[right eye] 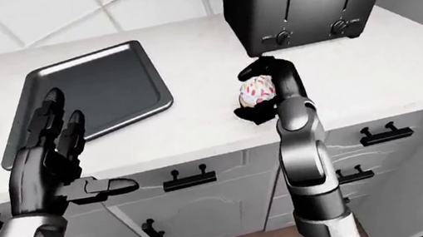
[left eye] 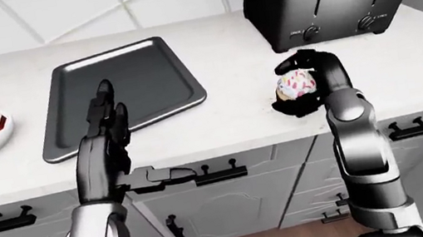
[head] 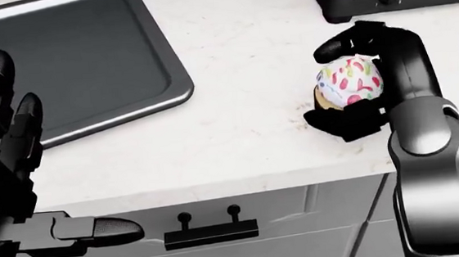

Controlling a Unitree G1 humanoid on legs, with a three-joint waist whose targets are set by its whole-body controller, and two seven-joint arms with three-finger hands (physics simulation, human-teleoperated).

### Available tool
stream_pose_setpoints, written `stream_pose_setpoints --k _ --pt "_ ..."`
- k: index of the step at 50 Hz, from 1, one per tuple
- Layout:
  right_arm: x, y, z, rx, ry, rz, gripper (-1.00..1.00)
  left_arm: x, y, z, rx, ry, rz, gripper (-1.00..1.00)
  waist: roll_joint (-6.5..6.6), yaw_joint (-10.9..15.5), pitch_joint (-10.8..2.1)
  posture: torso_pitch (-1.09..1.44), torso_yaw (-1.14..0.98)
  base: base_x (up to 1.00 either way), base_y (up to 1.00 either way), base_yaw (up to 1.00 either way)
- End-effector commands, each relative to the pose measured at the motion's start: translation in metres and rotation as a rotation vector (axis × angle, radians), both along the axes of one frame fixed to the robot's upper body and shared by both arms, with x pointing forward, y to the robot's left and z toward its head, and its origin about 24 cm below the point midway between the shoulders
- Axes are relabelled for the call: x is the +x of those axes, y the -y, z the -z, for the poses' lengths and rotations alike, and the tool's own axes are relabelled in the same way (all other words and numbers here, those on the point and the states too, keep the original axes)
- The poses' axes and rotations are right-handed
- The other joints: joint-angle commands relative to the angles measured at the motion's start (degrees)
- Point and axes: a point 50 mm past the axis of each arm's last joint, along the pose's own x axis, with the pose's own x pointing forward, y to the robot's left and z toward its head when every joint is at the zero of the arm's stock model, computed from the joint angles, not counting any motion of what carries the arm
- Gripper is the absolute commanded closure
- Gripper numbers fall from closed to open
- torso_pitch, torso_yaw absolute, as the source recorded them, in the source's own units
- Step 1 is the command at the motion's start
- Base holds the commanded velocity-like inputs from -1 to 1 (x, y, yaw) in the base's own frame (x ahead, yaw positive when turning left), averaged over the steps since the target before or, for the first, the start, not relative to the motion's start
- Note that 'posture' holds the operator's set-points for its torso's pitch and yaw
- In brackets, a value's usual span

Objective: Pick up the bowl with cake and place it on the tray. Pick up the cupcake and place it on the tray.

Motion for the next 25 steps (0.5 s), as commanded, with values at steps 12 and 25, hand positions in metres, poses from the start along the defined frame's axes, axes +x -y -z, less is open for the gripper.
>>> stream_pose_setpoints --k 12,25 --pt "-0.018 -0.006 -0.052 -0.044 0.164 -0.028 1.00 -0.005 0.001 -0.014 0.007 0.078 0.007 -1.00 0.10 0.00 -0.92 0.00 0.00 0.00 0.00 0.00" --pt "-0.039 -0.015 -0.074 -0.047 0.236 -0.073 1.00 -0.007 0.001 -0.020 0.010 0.087 0.007 -1.00 0.16 -0.03 -0.55 0.00 0.00 0.00 0.00 0.00"
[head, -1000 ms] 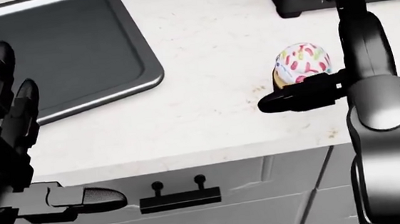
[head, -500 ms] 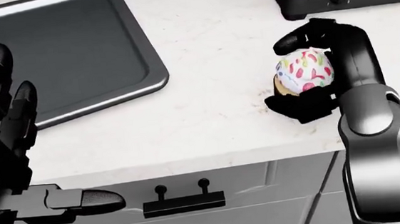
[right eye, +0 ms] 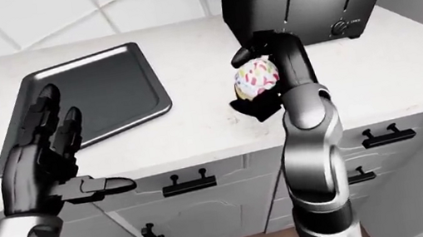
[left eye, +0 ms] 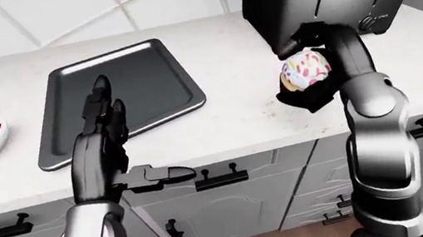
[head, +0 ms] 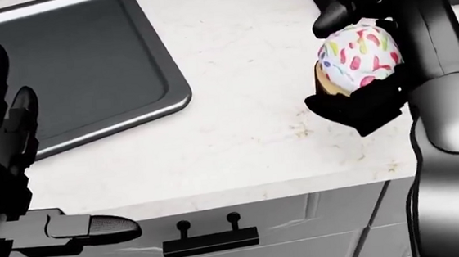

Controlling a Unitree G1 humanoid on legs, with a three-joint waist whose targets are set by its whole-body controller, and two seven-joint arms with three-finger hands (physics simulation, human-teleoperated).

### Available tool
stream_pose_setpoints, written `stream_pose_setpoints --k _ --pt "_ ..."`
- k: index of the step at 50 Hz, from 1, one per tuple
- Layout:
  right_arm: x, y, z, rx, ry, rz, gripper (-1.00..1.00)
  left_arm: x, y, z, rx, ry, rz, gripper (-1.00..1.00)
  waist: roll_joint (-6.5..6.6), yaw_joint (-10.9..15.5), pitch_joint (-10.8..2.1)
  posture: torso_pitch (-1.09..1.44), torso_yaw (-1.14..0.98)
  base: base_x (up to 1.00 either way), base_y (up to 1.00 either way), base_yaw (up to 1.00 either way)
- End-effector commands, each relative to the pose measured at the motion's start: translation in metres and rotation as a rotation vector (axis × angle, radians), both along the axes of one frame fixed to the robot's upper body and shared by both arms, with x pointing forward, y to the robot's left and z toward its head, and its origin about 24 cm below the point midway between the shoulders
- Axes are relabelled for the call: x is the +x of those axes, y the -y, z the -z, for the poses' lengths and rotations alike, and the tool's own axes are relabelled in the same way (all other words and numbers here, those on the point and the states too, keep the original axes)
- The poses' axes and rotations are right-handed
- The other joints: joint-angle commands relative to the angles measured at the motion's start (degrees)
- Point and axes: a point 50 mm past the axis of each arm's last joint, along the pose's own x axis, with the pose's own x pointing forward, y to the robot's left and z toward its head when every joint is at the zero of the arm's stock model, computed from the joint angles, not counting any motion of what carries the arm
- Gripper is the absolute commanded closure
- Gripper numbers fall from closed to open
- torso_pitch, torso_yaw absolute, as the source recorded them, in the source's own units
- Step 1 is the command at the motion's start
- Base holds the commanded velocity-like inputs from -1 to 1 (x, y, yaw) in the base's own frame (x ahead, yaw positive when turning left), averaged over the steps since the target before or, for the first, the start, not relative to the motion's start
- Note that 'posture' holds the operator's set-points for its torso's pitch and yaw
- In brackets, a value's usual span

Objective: Pick up the bowl with cake and place it on the tray. Pick up the cupcake and place it on the tray.

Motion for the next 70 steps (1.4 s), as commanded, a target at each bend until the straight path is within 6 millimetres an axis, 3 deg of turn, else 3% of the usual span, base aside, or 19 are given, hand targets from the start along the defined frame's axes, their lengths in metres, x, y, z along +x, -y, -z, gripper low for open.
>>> stream_pose_setpoints --k 1,16,23,24,26,29,34,35,37,38,39,42,48,50,58,59,61,66,70 --pt "-0.009 -0.002 -0.021 -0.020 0.107 -0.009 1.00 -0.004 0.001 -0.013 0.008 0.077 0.004 -1.00 -0.04 0.02 -1.33 0.00 0.00 0.00 0.00 0.00" --pt "-0.034 -0.009 -0.052 0.006 0.201 -0.061 1.00 -0.010 0.000 -0.024 0.013 0.096 0.005 -1.00 0.18 -0.05 -0.89 0.00 0.00 0.00 0.00 0.00" --pt "-0.037 -0.018 -0.050 0.003 0.215 -0.107 1.00 -0.012 0.000 -0.030 0.016 0.110 0.004 -1.00 0.41 -0.16 -0.64 0.00 0.00 0.00 0.00 0.00" --pt "-0.037 -0.019 -0.049 0.002 0.216 -0.110 1.00 -0.012 0.000 -0.030 0.016 0.110 0.004 -1.00 0.81 -0.41 -1.82 0.00 0.00 0.00 0.31 0.00" --pt "-0.036 -0.019 -0.048 0.003 0.215 -0.115 1.00 -0.013 -0.001 -0.030 0.016 0.110 0.004 -1.00 -0.73 -0.85 -0.82 0.00 0.00 0.00 0.37 0.00" --pt "-0.037 -0.020 -0.047 0.002 0.209 -0.119 1.00 -0.013 -0.001 -0.029 0.015 0.109 0.005 -1.00 -1.69 -1.22 -1.51 0.00 0.00 0.00 0.38 0.00" --pt "-0.036 -0.019 -0.046 0.001 0.207 -0.120 1.00 -0.013 0.000 -0.028 0.016 0.109 0.004 -1.00 1.25 -1.62 0.04 0.00 0.00 0.00 0.38 0.00" --pt "-0.036 -0.019 -0.045 0.001 0.207 -0.119 1.00 -0.013 0.000 -0.028 0.016 0.109 0.005 -1.00 2.44 -1.75 0.00 0.00 0.00 0.00 0.37 0.00" --pt "-0.036 -0.019 -0.045 -0.002 0.206 -0.121 1.00 -0.013 0.000 -0.028 0.016 0.108 0.005 -1.00 7.46 -1.58 -1.47 0.00 0.00 0.00 0.38 0.00" --pt "-0.036 -0.019 -0.045 -0.002 0.205 -0.121 1.00 -0.013 0.000 -0.029 0.015 0.108 0.004 -1.00 4.27 -1.42 -0.36 0.00 0.00 0.00 0.38 0.00" --pt "-0.036 -0.020 -0.045 -0.002 0.205 -0.121 1.00 -0.013 0.000 -0.029 0.015 0.108 0.004 -1.00 4.51 -1.60 -0.18 0.00 0.00 0.00 0.37 0.00" --pt "-0.036 -0.020 -0.045 -0.006 0.200 -0.120 1.00 -0.013 -0.001 -0.028 0.015 0.108 0.004 -1.00 2.55 -1.60 -0.81 0.00 0.00 0.00 0.37 0.00" --pt "-0.038 -0.019 -0.047 0.010 0.211 -0.122 1.00 -0.014 0.000 -0.029 0.018 0.111 0.008 -1.00 -1.75 -1.26 0.28 0.00 0.00 0.00 0.29 0.00" --pt "-0.037 -0.018 -0.046 0.020 0.215 -0.125 1.00 -0.013 0.001 -0.029 0.020 0.112 0.010 -1.00 -2.23 -0.32 -0.34 0.00 0.00 0.00 0.00 0.00" --pt "-0.036 -0.020 -0.042 -0.001 0.203 -0.123 1.00 -0.013 0.001 -0.027 0.020 0.109 0.010 -1.00 0.12 -0.31 -0.74 0.00 0.00 0.00 0.00 0.00" --pt "-0.036 -0.020 -0.042 -0.003 0.201 -0.123 1.00 -0.014 0.001 -0.027 0.020 0.110 0.011 -1.00 0.49 -0.63 -1.83 0.00 0.00 0.00 0.09 0.00" --pt "-0.035 -0.019 -0.041 -0.002 0.201 -0.121 1.00 -0.014 0.002 -0.028 0.022 0.110 0.013 -1.00 0.66 -1.00 -0.89 0.00 0.00 0.00 0.20 0.00" --pt "-0.037 -0.019 -0.042 -0.002 0.205 -0.126 1.00 -0.015 0.001 -0.029 0.021 0.111 0.013 -1.00 -1.86 -0.68 -1.85 0.00 0.00 0.00 0.29 0.00" --pt "-0.037 -0.019 -0.043 -0.003 0.206 -0.126 1.00 -0.016 0.001 -0.031 0.021 0.114 0.013 -1.00 0.46 -1.06 -0.49 0.00 0.00 0.00 0.33 0.00"
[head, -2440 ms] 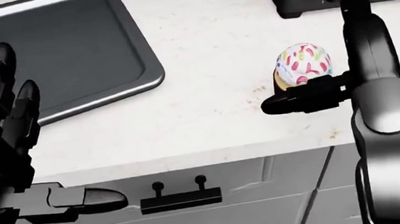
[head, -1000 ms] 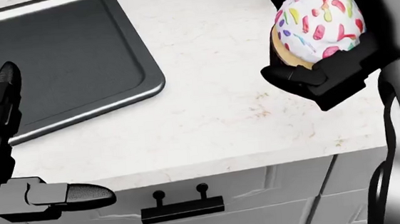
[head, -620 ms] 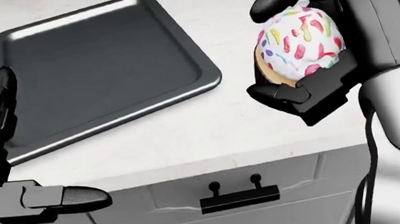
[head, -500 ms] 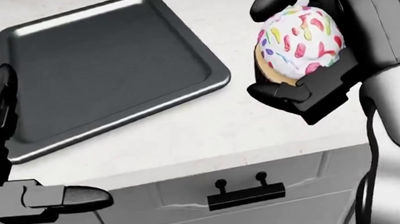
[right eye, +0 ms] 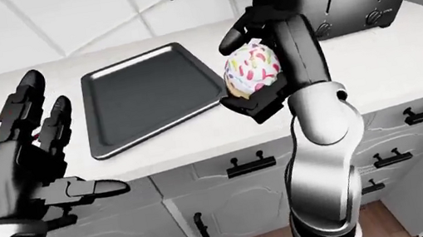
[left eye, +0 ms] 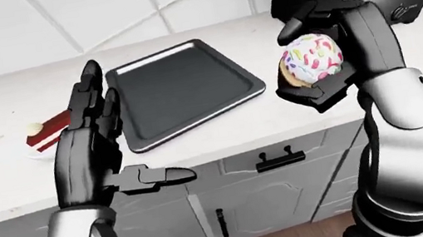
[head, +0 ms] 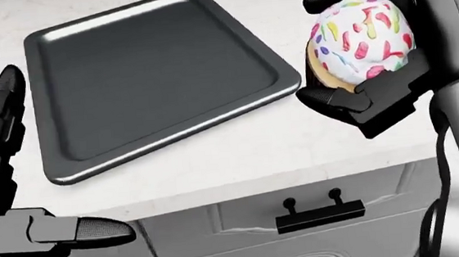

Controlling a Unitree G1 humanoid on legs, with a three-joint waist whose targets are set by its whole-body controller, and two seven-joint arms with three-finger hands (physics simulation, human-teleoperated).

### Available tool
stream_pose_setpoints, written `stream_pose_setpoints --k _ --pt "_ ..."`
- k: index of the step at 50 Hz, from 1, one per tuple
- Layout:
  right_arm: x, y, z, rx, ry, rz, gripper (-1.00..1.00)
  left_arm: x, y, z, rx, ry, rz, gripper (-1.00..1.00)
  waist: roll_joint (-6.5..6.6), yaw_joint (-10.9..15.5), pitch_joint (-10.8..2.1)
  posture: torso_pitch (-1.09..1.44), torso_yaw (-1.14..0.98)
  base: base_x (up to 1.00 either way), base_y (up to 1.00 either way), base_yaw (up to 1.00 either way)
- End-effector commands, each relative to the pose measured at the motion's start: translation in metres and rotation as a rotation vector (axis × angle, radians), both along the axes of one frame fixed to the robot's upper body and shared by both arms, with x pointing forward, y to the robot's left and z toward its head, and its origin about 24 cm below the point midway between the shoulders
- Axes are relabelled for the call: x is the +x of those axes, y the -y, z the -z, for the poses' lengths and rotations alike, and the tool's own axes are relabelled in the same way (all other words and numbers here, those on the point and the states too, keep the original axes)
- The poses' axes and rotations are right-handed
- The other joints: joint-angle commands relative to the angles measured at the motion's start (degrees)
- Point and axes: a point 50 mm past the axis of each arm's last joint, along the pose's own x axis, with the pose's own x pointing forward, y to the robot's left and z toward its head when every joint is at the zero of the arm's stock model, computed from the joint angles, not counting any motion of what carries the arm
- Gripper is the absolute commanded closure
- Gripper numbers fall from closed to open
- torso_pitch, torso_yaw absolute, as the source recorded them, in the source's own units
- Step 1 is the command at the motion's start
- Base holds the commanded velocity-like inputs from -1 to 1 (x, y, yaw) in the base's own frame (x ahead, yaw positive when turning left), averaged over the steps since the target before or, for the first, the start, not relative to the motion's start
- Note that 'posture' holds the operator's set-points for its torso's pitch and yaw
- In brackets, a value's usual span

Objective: Pick up the bowl with cake and place it on the tray. Pick up the cupcake and place it on the tray.

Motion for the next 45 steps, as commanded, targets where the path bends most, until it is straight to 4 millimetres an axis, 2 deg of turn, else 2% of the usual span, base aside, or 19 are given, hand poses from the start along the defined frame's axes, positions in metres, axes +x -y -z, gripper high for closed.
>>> stream_pose_setpoints --k 1,3,4,6,8,14,16,19,22,24,26,27,29,32,34,36,38,39,45 --pt "-0.002 -0.005 -0.009 -0.013 0.048 -0.024 1.00 -0.003 -0.001 -0.008 0.008 0.048 -0.014 -1.00 0.12 0.16 -0.54 0.00 0.00 0.00 0.34 0.00" --pt "-0.003 -0.005 -0.009 -0.011 0.048 -0.024 1.00 -0.003 -0.001 -0.008 0.008 0.049 -0.013 -1.00 4.28 -0.11 -1.60 0.00 0.00 0.00 0.33 0.00" --pt "-0.003 -0.005 -0.009 -0.010 0.048 -0.024 1.00 -0.003 -0.001 -0.009 0.009 0.050 -0.013 -1.00 3.14 0.11 -1.59 0.00 0.00 0.00 0.34 0.00" --pt "-0.003 -0.005 -0.009 -0.009 0.050 -0.025 1.00 -0.004 -0.001 -0.009 0.009 0.051 -0.013 -1.00 2.68 0.15 -0.45 0.00 0.00 0.00 0.33 0.00" --pt "-0.003 -0.005 -0.010 0.007 0.057 -0.034 1.00 -0.005 0.000 -0.011 0.011 0.054 -0.010 -1.00 1.13 0.31 0.10 0.00 0.00 0.00 0.10 0.00" --pt "-0.004 -0.005 -0.009 0.013 0.062 -0.047 1.00 -0.006 0.002 -0.013 0.015 0.061 -0.001 -1.00 0.32 0.41 0.49 0.00 0.00 0.00 0.00 0.01" --pt "-0.004 -0.006 -0.009 0.022 0.060 -0.054 1.00 -0.006 0.002 -0.013 0.015 0.062 -0.001 -1.00 0.20 0.69 -0.92 0.00 0.00 0.00 0.00 0.35" --pt "-0.004 -0.006 -0.008 0.029 0.057 -0.058 1.00 -0.006 0.002 -0.013 0.016 0.061 0.000 -1.00 -0.84 0.89 -1.10 0.00 0.00 0.00 0.00 0.62" --pt "-0.003 -0.006 -0.008 0.030 0.056 -0.060 1.00 -0.006 0.002 -0.013 0.016 0.061 0.001 -1.00 -2.77 0.83 -0.54 0.00 0.00 0.00 0.00 0.65" --pt "-0.004 -0.007 -0.008 0.029 0.055 -0.063 1.00 -0.006 0.002 -0.013 0.016 0.061 0.002 -1.00 -5.65 0.72 -1.06 0.00 0.00 0.00 0.00 0.65" --pt "-0.004 -0.007 -0.009 0.024 0.061 -0.059 1.00 -0.006 0.003 -0.012 0.017 0.059 0.004 -1.00 -4.76 0.40 -0.59 0.00 0.00 0.00 0.00 0.50" --pt "-0.005 -0.007 -0.009 0.020 0.066 -0.064 1.00 -0.006 0.003 -0.013 0.018 0.060 0.004 -1.00 -4.80 0.45 0.58 0.00 0.00 0.00 0.00 0.00" --pt "-0.007 -0.007 -0.012 0.027 0.075 -0.067 1.00 -0.006 0.003 -0.013 0.019 0.059 0.003 -1.00 -4.19 1.21 -0.38 0.00 0.00 0.00 0.00 0.00" --pt "-0.006 -0.007 -0.010 0.026 0.075 -0.068 1.00 -0.006 0.003 -0.014 0.021 0.062 0.004 -1.00 -3.29 1.01 0.19 0.00 0.00 0.00 0.00 0.00" --pt "-0.006 -0.008 -0.011 0.025 0.073 -0.069 1.00 -0.006 0.002 -0.015 0.022 0.065 0.002 -1.00 -1.90 0.55 0.07 0.00 0.00 0.00 0.00 0.00" --pt "-0.006 -0.008 -0.011 0.023 0.074 -0.069 1.00 -0.005 0.001 -0.016 0.022 0.066 -0.001 -1.00 0.73 0.01 -0.44 0.00 0.00 0.00 0.00 0.00" --pt "-0.007 -0.009 -0.010 0.018 0.072 -0.079 1.00 -0.005 0.001 -0.017 0.022 0.068 -0.001 -1.00 -0.26 0.15 0.13 0.00 0.00 0.00 0.00 0.00" --pt "-0.006 -0.009 -0.009 0.020 0.070 -0.081 1.00 -0.005 0.002 -0.017 0.023 0.068 0.000 -1.00 0.04 0.60 -1.34 0.00 0.00 0.00 0.00 0.23" --pt "-0.007 -0.008 -0.012 0.052 0.076 -0.083 1.00 -0.005 0.003 -0.018 0.026 0.069 0.001 -1.00 -2.33 1.78 0.01 0.00 0.00 0.00 0.00 1.00"
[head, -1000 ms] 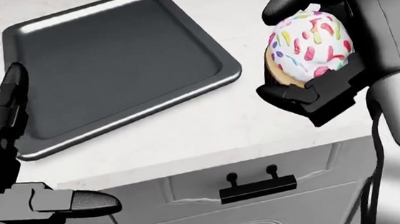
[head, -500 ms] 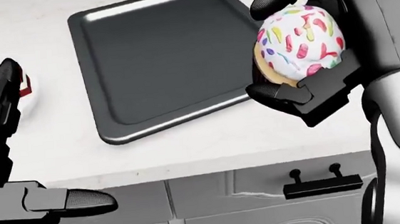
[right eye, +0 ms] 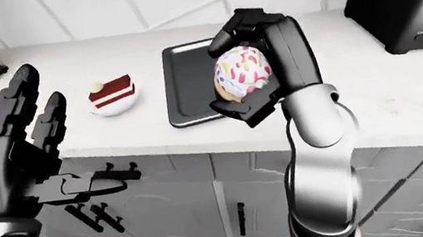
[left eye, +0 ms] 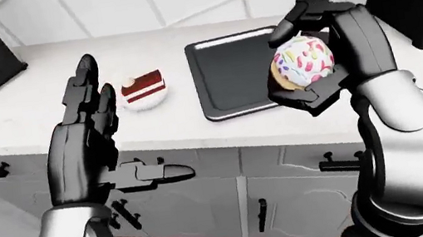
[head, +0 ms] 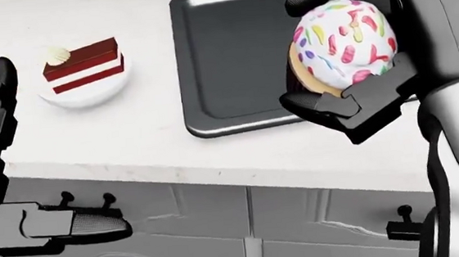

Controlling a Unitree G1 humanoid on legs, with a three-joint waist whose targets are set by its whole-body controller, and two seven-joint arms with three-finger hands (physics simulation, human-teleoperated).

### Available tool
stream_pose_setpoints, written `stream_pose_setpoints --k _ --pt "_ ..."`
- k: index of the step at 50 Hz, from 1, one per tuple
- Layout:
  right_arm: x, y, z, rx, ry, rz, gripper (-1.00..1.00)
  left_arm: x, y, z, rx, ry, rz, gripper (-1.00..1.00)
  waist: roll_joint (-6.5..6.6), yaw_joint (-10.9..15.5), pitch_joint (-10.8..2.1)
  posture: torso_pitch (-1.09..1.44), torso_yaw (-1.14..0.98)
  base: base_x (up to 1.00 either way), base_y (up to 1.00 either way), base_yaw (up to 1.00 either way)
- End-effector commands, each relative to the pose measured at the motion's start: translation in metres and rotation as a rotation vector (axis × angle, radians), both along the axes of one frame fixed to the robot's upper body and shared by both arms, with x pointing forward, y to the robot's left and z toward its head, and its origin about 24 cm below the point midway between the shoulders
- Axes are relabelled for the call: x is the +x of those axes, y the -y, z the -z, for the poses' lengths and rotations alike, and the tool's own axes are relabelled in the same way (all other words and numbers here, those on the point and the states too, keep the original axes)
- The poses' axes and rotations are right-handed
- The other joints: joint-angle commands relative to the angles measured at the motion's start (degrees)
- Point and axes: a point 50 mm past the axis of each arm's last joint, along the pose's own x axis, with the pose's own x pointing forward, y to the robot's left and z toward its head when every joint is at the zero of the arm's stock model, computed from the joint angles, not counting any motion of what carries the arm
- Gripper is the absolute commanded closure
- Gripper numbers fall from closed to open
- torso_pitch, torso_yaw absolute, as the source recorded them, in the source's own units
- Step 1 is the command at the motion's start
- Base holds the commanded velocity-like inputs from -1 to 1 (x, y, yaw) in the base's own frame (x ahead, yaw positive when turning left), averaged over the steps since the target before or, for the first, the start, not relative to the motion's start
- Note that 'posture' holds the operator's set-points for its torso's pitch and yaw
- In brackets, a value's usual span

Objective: Pick up the bowl with cake and place it on the tray. Pick up the cupcake and place it on the tray.

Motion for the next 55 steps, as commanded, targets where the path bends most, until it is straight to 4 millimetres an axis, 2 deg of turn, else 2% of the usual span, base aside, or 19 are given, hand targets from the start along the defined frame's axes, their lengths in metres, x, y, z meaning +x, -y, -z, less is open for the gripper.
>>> stream_pose_setpoints --k 1,2,4,10,11,13,17,22,24,26,28,30,31,35,44,45,48,52,55 --pt "-0.007 0.001 -0.013 -0.009 0.084 0.012 1.00 -0.003 0.003 -0.009 0.003 0.067 0.014 -1.00 -0.33 -0.73 -0.56 0.00 0.00 0.00 0.00 0.77" --pt "-0.007 0.002 -0.014 -0.013 0.089 0.014 1.00 -0.003 0.003 -0.009 0.004 0.067 0.014 -1.00 -0.92 -1.27 0.22 0.00 0.00 0.00 0.00 0.00" --pt "-0.008 0.002 -0.014 -0.012 0.095 0.014 1.00 -0.003 0.003 -0.011 0.007 0.069 0.015 -1.00 0.34 -0.64 -1.03 0.00 0.00 0.00 0.00 0.00" --pt "-0.007 0.004 -0.013 -0.011 0.089 0.028 1.00 -0.001 0.003 -0.016 0.017 0.074 0.014 -1.00 1.75 -0.85 -1.37 0.00 0.00 0.00 0.00 0.00" --pt "-0.006 0.004 -0.012 -0.010 0.088 0.027 1.00 0.000 0.002 -0.018 0.017 0.074 0.014 -1.00 1.91 -1.00 -2.79 0.00 0.00 0.11 0.00 0.00" --pt "-0.006 0.003 -0.012 -0.009 0.086 0.025 1.00 0.003 0.001 -0.020 0.015 0.071 0.014 -1.00 2.56 -1.02 -1.11 0.00 0.00 0.12 0.00 0.00" --pt "-0.006 0.004 -0.011 -0.011 0.086 0.026 1.00 0.003 0.001 -0.025 0.020 0.081 0.013 -1.00 3.57 -1.44 -1.02 0.00 0.00 0.14 0.00 0.00" --pt "-0.006 0.004 -0.011 -0.010 0.091 0.027 1.00 0.001 0.003 -0.029 0.031 0.091 0.019 -1.00 2.99 -1.43 -1.02 0.00 0.00 0.13 0.00 0.00" --pt "-0.007 0.004 -0.012 -0.010 0.092 0.025 1.00 0.001 0.003 -0.029 0.032 0.092 0.020 -1.00 1.69 -1.42 -1.02 0.00 0.00 0.14 0.00 0.00" --pt "-0.007 0.005 -0.011 -0.009 0.093 0.025 1.00 0.001 0.003 -0.028 0.031 0.092 0.020 -1.00 -0.82 -1.27 -1.06 0.00 0.00 0.13 0.00 0.00" --pt "-0.007 0.005 -0.012 -0.010 0.093 0.025 1.00 0.001 0.002 -0.028 0.032 0.093 0.020 -1.00 0.18 -1.63 -0.93 0.00 0.00 0.14 0.00 0.00" --pt "-0.008 0.004 -0.012 -0.011 0.096 0.022 1.00 0.001 0.003 -0.030 0.033 0.096 0.021 -1.00 -0.19 -1.47 0.09 0.00 0.00 0.03 0.00 0.00" --pt "-0.008 0.003 -0.013 -0.014 0.097 0.019 1.00 0.001 0.003 -0.030 0.035 0.098 0.023 -1.00 0.13 -1.42 -0.38 0.00 0.00 0.00 0.00 0.00" --pt "-0.010 0.003 -0.015 -0.016 0.102 0.019 1.00 0.000 0.001 -0.032 0.035 0.103 0.020 -1.00 2.97 -2.03 -0.58 0.00 0.00 0.00 0.00 0.00" --pt "-0.010 0.007 -0.013 -0.011 0.101 0.029 1.00 -0.001 0.002 -0.033 0.039 0.106 0.021 -1.00 1.97 -1.89 -1.33 0.00 0.00 0.00 0.00 0.00" --pt "-0.010 0.007 -0.013 -0.011 0.100 0.029 1.00 -0.001 0.002 -0.033 0.039 0.106 0.021 -1.00 2.32 -1.75 -2.83 0.00 0.00 0.11 0.00 0.00" --pt "-0.010 0.007 -0.012 -0.010 0.099 0.030 1.00 -0.001 0.002 -0.032 0.039 0.106 0.022 -1.00 2.21 -1.26 -0.62 0.00 0.00 0.21 0.00 0.00" --pt "-0.011 0.007 -0.013 -0.009 0.102 0.032 1.00 -0.002 0.003 -0.032 0.040 0.104 0.024 -1.00 0.58 -1.36 0.13 0.00 0.00 0.21 0.00 0.00" --pt "-0.012 0.007 -0.014 -0.007 0.103 0.033 1.00 -0.002 0.003 -0.032 0.040 0.104 0.025 -1.00 0.76 -1.34 -0.40 0.00 0.00 0.21 0.00 0.00"
